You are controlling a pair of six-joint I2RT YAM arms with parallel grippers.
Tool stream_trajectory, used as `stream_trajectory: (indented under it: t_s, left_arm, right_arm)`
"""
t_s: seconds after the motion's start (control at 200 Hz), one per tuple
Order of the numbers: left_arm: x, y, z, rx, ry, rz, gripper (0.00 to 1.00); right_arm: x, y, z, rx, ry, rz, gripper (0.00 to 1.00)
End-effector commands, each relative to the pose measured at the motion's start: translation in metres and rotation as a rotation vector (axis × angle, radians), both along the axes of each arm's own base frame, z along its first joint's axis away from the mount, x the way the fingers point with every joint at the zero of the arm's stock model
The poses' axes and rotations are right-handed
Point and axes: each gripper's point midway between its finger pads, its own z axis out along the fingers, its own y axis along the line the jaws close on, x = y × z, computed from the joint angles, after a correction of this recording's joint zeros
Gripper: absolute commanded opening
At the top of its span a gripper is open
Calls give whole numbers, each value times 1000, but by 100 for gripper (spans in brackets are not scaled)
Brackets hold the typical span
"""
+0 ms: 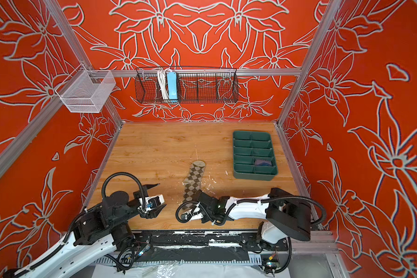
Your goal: Roll the socks
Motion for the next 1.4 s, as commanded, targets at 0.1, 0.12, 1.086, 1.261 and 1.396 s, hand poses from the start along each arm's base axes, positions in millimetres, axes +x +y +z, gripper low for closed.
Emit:
stream_trajectory:
  t_s: [0.1, 0.12, 1.086, 1.261, 1.396]
  left_arm:
    - [-5, 3, 7, -17, -5, -2, 89]
    - [-5, 4, 8, -20, -7, -1, 88]
    - [-29, -68, -57, 395, -100, -376, 78]
    - [-34, -100, -85, 376, 14, -354, 73]
    - [-22, -116, -99, 306, 87, -242, 66]
  right_arm:
    - [7, -2, -11, -74, 15, -63, 10]
    - [5, -3, -12, -81, 27, -64, 9]
    - [3, 6, 22, -124, 1183, -343, 0]
    - [9, 8, 18, -140, 1229, -366, 0]
    - [11, 8, 19, -134, 1234, -365, 0]
